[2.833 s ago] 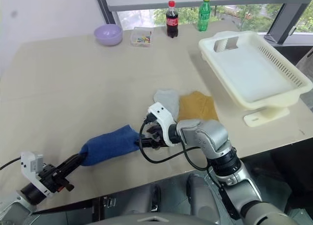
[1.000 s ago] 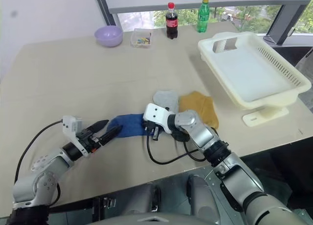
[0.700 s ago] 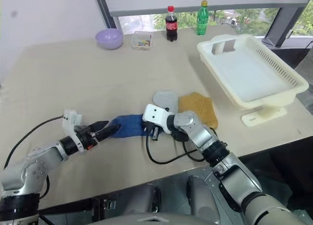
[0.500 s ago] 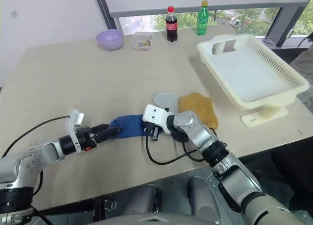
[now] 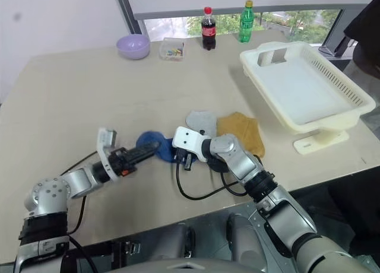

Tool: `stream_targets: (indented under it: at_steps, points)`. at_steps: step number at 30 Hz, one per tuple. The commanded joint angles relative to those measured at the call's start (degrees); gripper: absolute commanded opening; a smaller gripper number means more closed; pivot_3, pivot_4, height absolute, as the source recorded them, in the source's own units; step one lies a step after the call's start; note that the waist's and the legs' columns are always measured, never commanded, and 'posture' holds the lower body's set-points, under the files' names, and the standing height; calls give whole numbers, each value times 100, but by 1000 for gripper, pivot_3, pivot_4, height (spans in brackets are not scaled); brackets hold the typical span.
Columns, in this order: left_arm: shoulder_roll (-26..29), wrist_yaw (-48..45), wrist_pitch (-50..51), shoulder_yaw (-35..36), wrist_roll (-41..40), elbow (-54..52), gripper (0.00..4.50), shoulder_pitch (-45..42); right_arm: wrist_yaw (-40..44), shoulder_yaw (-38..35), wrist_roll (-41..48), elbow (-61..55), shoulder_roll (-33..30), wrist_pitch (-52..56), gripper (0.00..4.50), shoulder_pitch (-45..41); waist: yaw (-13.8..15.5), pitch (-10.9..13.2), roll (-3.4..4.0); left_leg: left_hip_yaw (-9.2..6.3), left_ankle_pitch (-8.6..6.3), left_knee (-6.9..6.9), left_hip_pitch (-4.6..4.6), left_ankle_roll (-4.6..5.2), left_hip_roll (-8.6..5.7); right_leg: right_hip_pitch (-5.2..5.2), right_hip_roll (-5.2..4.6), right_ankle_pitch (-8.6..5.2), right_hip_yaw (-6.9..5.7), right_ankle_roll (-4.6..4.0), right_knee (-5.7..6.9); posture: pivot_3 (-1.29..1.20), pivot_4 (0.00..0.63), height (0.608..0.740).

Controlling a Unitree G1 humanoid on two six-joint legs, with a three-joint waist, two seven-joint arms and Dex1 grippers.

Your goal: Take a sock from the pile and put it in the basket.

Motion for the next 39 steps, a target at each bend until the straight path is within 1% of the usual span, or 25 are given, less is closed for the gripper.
stream_targets:
  at_steps: [1, 4, 8, 13, 15, 19, 24, 25, 27, 28, 29, 32, 34, 39]
  points:
    - [-13, 106, -67, 229, -188, -36, 4463, -100, -24, 2, -142, 40, -59, 61, 0, 75, -2, 1, -3, 2, 0, 0, -1, 0, 0, 0, -1, 0, 1, 0, -3, 0, 150, 732]
    - [-80, 186, -101, 307, -253, -31, 4463, -124, -26, 0, -142, 28, -65, 71, 0, 81, 1, 2, -5, 0, 0, 0, -2, 0, 1, 0, -2, 0, 0, 0, -4, 0, 150, 732]
    - [-200, 200, -77, 155, -318, -249, 4463, -78, -23, 9, -155, 26, -70, 70, 0, 79, 0, 2, -5, 0, 0, 0, -2, 0, 0, 0, -1, 0, -1, 0, -4, 0, 150, 732]
    - [-401, 263, 31, 163, -648, -322, 4463, -298, 0, 77, -255, -1, -126, 58, 0, 33, 4, 3, -6, -2, 0, 0, -2, 0, 0, 0, -1, 0, -1, 0, -4, 0, 150, 732]
    - [-430, 237, 73, 34, -686, -413, 4463, -361, 100, 163, -338, -86, -200, 83, 0, 0, 6, 4, -6, -2, 0, 0, -3, 0, 0, 0, -1, 0, -2, 0, -4, 0, 150, 732]
    - [-509, 284, 114, -175, -661, -287, 4463, -534, 3, 163, -460, -209, -198, 56, 0, -32, 6, 4, -6, -1, 0, 0, -7, 0, -4, 0, -4, 0, -1, 0, -8, 0, 150, 732]
    - [-440, 1, 104, -707, -320, -266, 4463, -487, 28, 103, -481, -454, -204, 147, 0, -46, 8, 7, -8, -2, 0, 0, -10, 0, -5, 0, -3, 0, -1, 0, -13, 0, 150, 732]
    - [-411, -66, 82, -785, -255, -231, 4500, -479, 76, 87, -461, -544, -227, 195, 627, -36, 10, 7, -7, -2, 0, 0, -11, 0, -6, 0, -3, 0, -2, 0, -13, 0, 150, 732]
    - [-362, -181, 43, -856, -180, -176, 4500, -481, 45, 60, -484, -680, -281, 152, 1323, -23, 15, 8, -7, -2, 0, 0, -11, 0, -6, 0, -4, 0, -2, 0, -13, 0, 150, 732]
    - [-339, -236, 25, -873, -152, -143, 4500, -489, -21, 14, -492, -741, -294, 175, 1854, -19, 15, 8, -7, -2, 0, 0, -12, 0, -6, 0, -4, 0, -2, 0, -14, 0, 150, 732]
    - [-319, -282, 12, -883, -128, -111, 4500, -498, -43, -25, -484, -803, -312, 216, 2197, -17, 13, 8, -6, -2, 0, 0, -13, 0, -6, 0, -4, 0, -2, 0, -17, 0, 150, 732]
    - [-237, -438, -41, -981, 8, -19, 4500, -489, 52, -107, -413, -1119, -420, 346, 3756, 14, 10, 13, -9, -2, -1, -6, -17, 0, -6, -2, -4, 0, -2, 0, -23, 0, 150, 732]
    - [-231, -519, -74, -1049, 97, 67, 4500, -505, 112, -127, -372, -1300, -481, 421, 4472, 22, 11, 14, -7, -3, 0, -14, -19, 0, -6, -3, -4, 0, -4, 0, -31, 0, 150, 732]
    - [-259, -654, -142, -1208, 285, 174, 4500, -542, 241, -146, -281, -1613, -559, 492, 4472, 30, 12, 18, -10, -4, 0, -40, -21, 0, -5, -4, -2, 1, -7, 1, -59, 0, 150, 732]
